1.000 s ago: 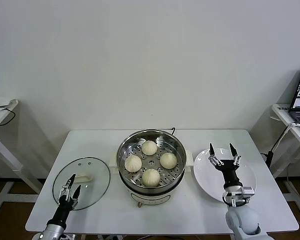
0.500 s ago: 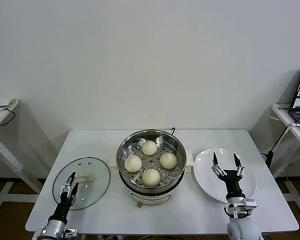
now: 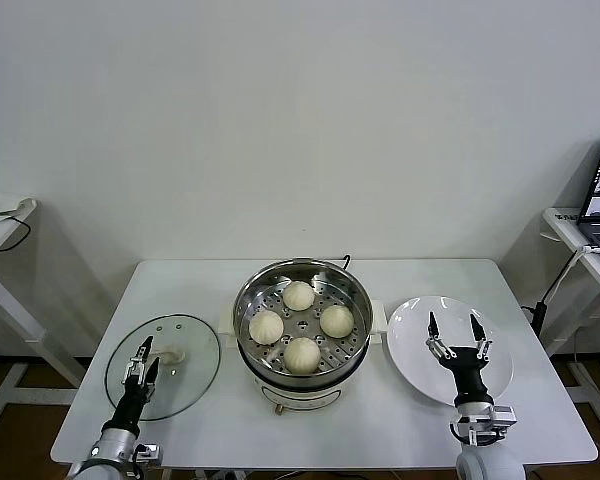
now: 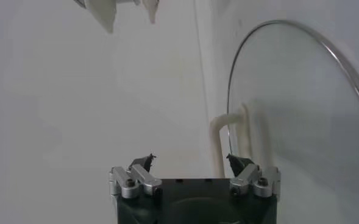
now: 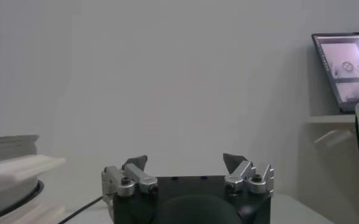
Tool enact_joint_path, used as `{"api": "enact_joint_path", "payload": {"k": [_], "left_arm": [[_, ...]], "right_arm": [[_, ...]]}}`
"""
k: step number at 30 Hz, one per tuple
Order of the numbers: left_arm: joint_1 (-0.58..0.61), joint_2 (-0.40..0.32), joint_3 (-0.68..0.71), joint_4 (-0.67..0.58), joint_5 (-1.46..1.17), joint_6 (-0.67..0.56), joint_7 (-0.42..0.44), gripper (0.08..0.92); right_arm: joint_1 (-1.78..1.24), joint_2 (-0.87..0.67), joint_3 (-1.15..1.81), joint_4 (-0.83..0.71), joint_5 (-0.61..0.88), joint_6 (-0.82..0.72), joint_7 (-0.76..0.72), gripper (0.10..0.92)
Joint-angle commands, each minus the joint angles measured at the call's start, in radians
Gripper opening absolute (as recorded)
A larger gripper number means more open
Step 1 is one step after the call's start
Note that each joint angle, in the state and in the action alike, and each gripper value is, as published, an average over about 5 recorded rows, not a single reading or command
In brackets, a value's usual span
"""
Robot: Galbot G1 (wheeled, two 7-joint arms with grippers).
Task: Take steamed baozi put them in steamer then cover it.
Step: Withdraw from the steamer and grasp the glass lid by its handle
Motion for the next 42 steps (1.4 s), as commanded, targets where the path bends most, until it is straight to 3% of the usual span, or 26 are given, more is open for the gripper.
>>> {"api": "enact_joint_path", "payload": {"k": [1, 30, 33, 42], "left_arm": [[-0.037, 0.002, 0.028, 0.023, -0.054, 0.029, 0.035, 0.823], [-0.127, 0.003, 0.059, 0.081, -0.113, 0.087, 0.09, 0.82], [-0.13, 0.004, 0.059, 0.085, -0.118, 0.086, 0.101, 0.774], [-0.131, 0.004, 0.064, 0.095, -0.124, 0.081, 0.11, 0.515]], "right_arm": [[-0.007, 0.006, 0.004, -0.001, -0.01, 0.002, -0.001, 0.823], [-0.001, 0.01, 0.003, 0.004, -0.037, -0.001, 0.003, 0.823], [0.001, 0.009, 0.003, 0.008, -0.037, -0.002, 0.005, 0.823], [0.005, 0.008, 0.006, 0.014, -0.038, -0.004, 0.01, 0.823]]}}
